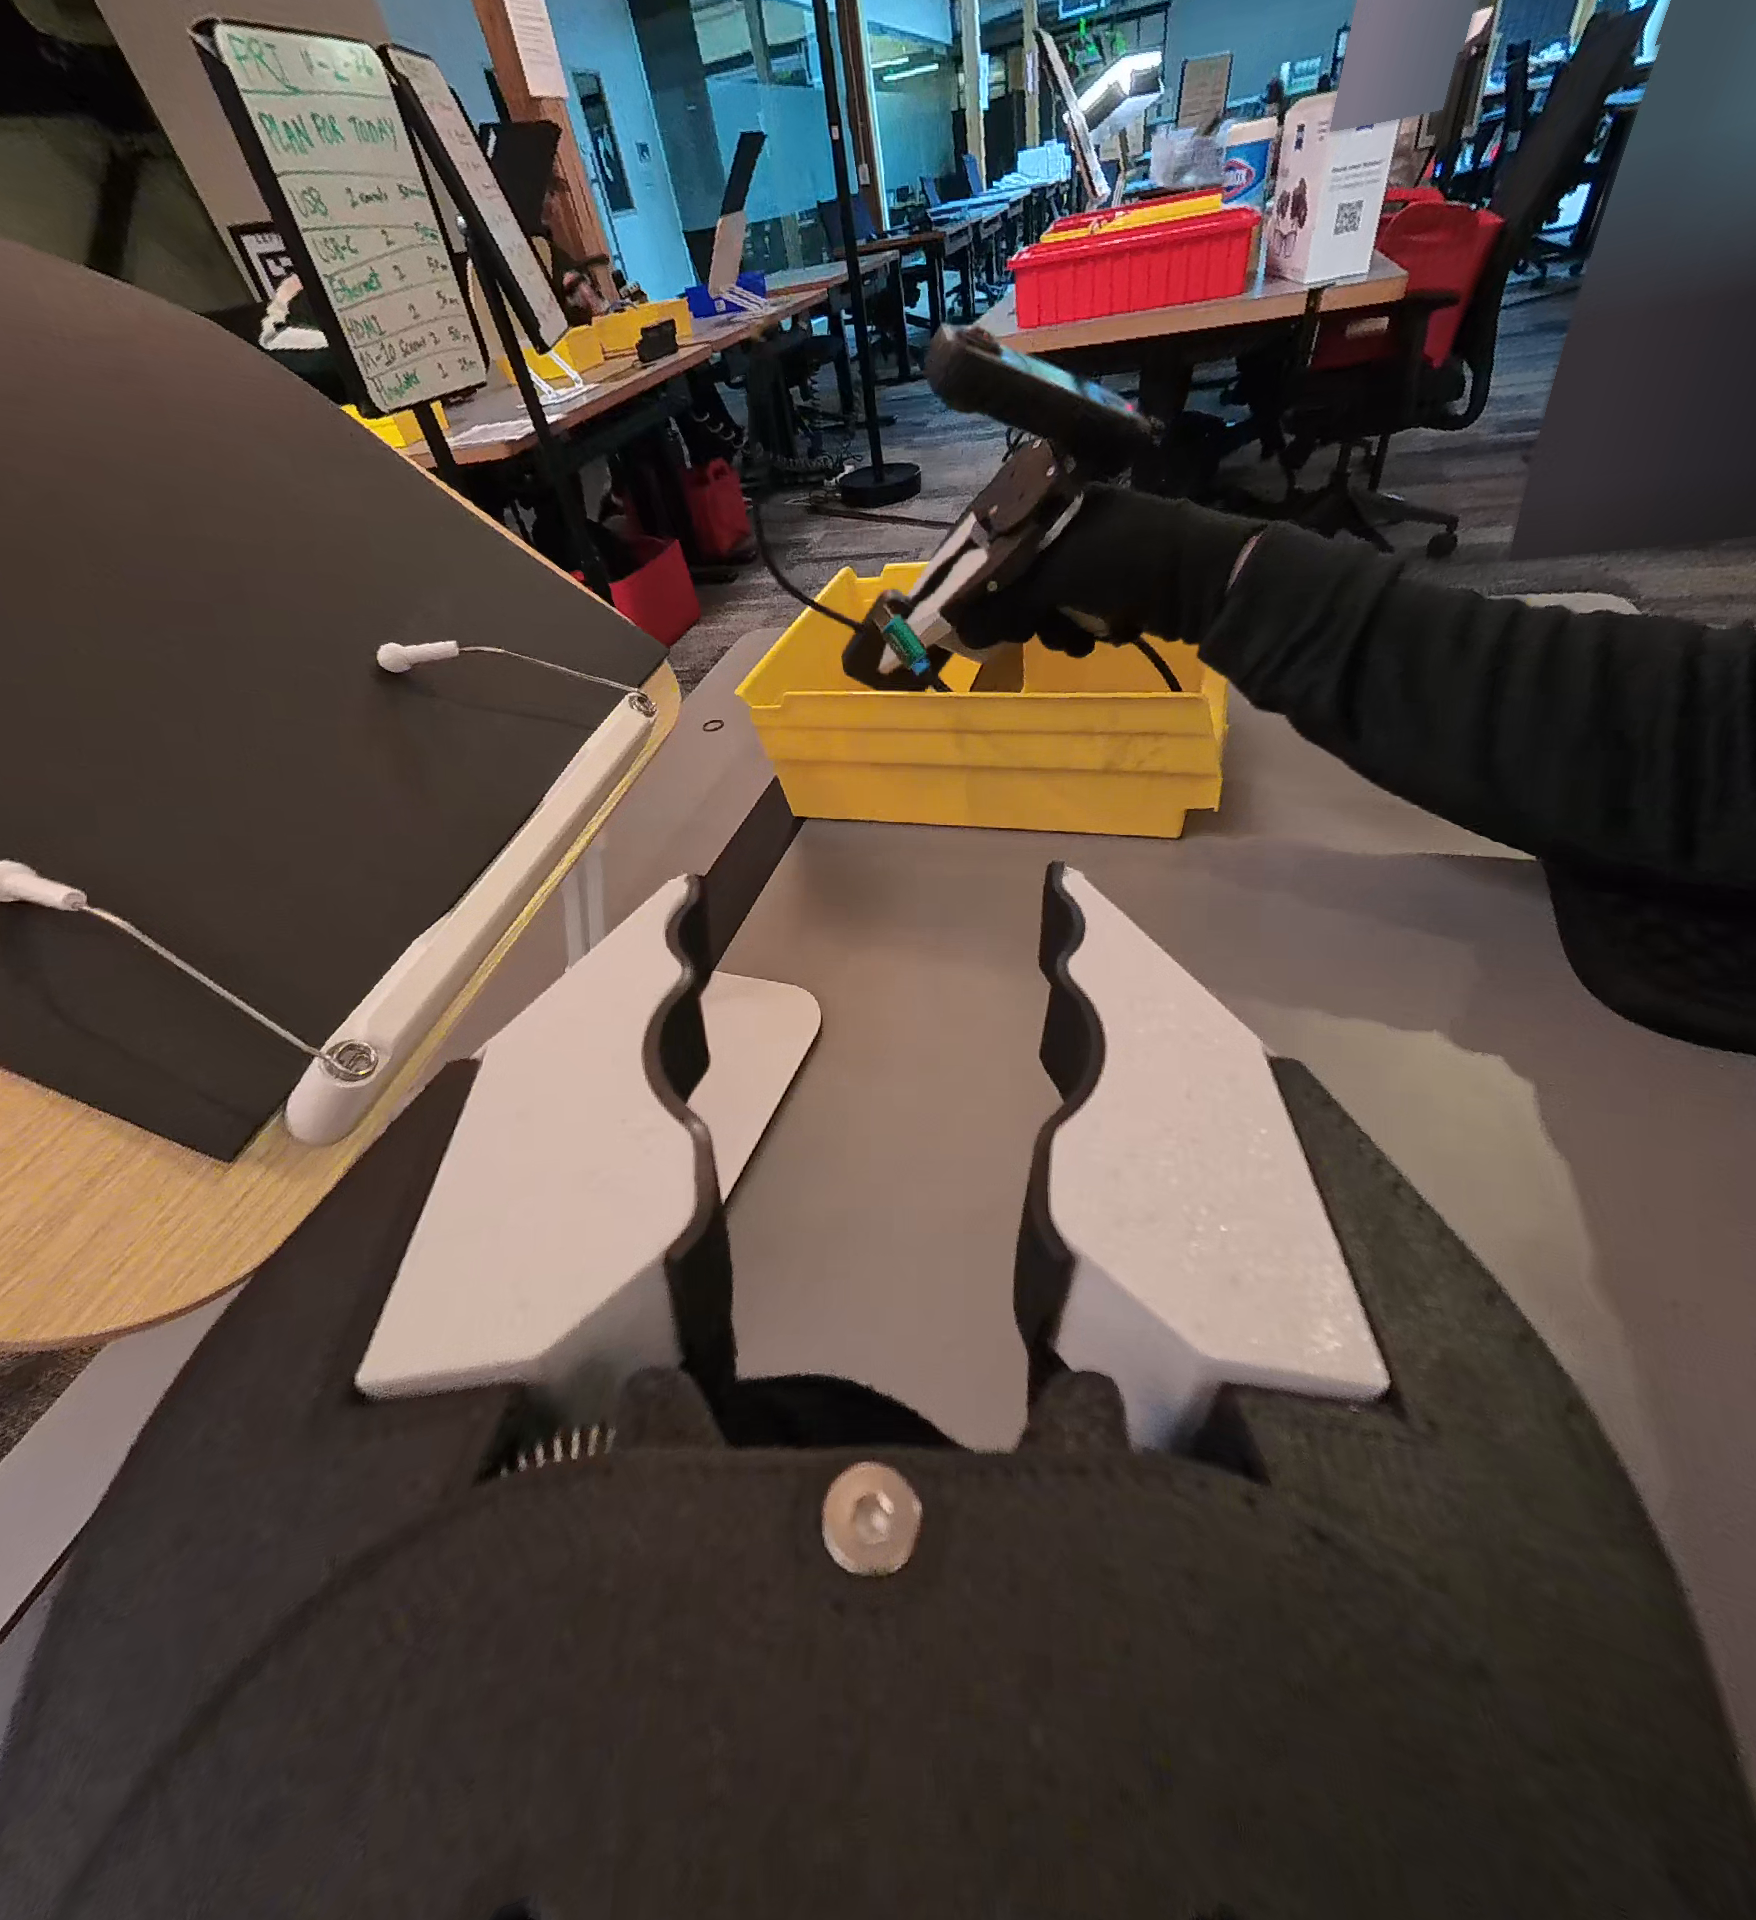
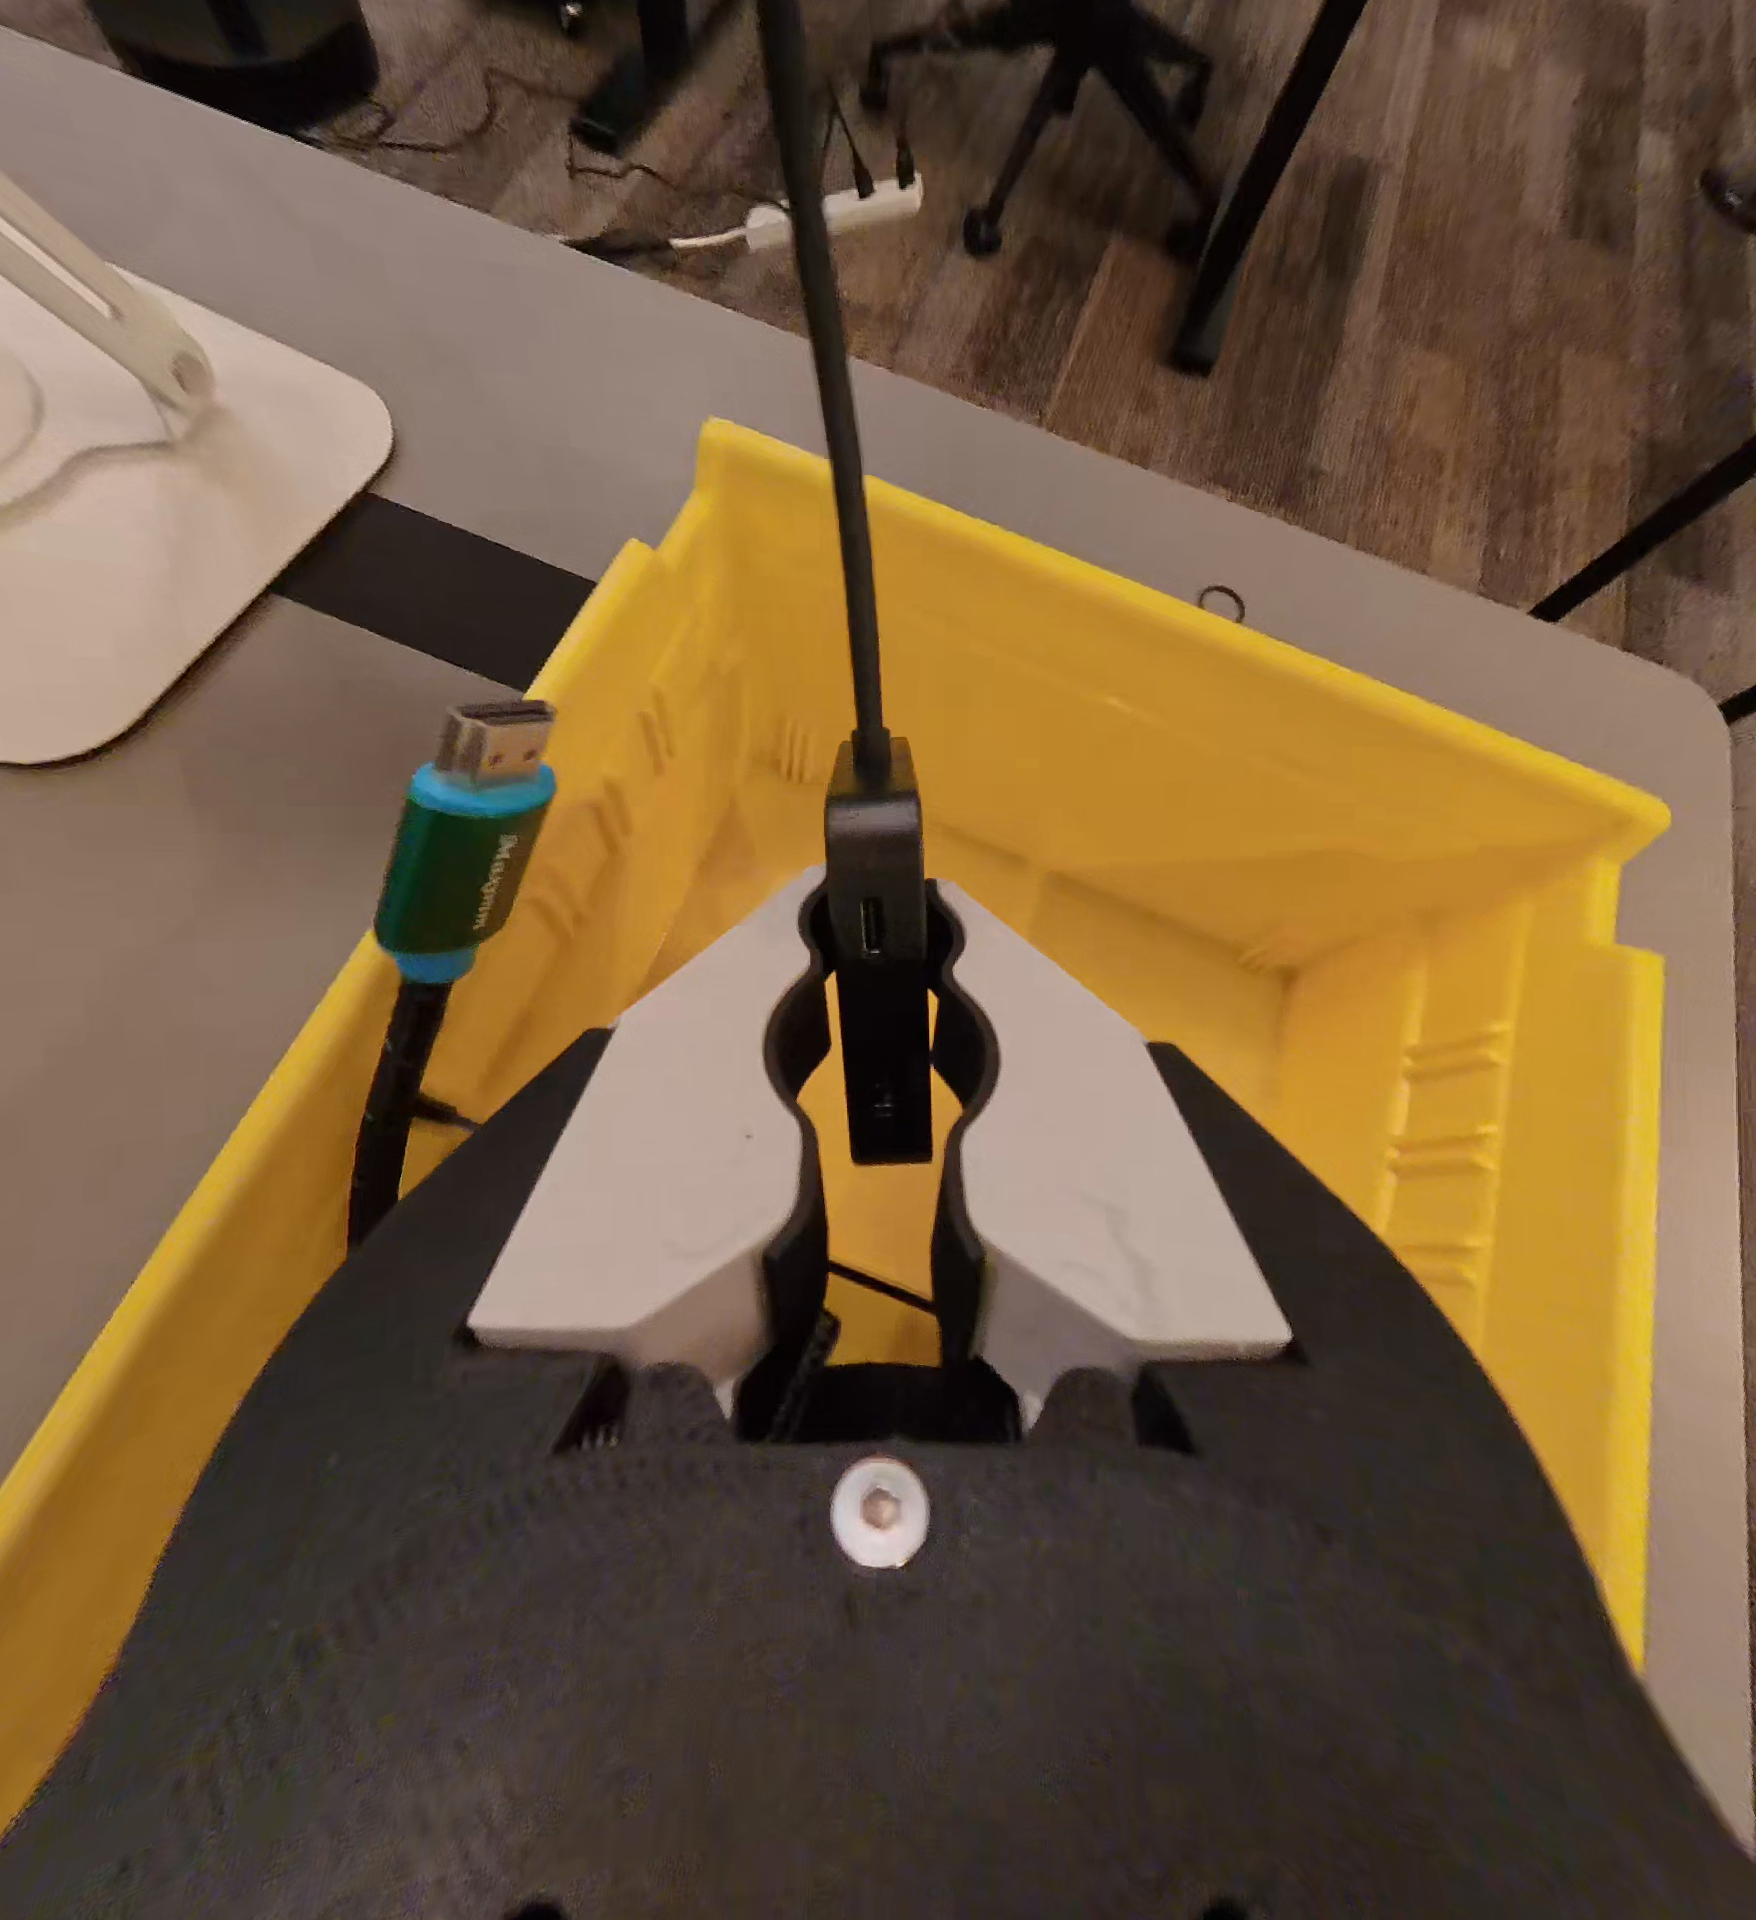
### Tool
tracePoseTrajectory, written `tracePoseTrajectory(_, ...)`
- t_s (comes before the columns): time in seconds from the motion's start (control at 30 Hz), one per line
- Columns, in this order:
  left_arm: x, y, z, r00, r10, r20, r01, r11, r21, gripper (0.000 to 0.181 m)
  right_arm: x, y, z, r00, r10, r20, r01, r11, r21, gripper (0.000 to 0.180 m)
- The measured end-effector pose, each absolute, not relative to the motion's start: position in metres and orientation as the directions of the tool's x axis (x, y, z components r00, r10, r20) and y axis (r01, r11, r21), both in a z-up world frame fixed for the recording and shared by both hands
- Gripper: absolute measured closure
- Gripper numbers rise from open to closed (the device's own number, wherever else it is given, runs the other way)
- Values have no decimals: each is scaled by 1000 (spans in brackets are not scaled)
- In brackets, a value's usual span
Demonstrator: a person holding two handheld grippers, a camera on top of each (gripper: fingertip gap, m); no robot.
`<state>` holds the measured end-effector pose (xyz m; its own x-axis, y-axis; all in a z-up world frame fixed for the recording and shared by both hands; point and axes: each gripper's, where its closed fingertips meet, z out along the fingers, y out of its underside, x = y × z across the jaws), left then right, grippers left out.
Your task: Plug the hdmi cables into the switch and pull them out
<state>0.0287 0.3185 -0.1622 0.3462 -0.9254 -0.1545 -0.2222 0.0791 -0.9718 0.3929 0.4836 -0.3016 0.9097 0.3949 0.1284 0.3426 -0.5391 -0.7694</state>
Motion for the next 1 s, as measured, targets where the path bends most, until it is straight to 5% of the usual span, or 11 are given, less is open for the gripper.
tracePoseTrajectory(0.77, 33, 320, -178, 329, -929, -171, -294, 72, -953, 119, 400, 462, -321, 870, 456, 188, 466, -638, -612, 168)
tracePoseTrajectory(1.0, 34, 322, -182, 331, -925, -185, -323, 73, -944, 119, 401, 455, -325, 858, 477, 189, 490, -653, -577, 156)
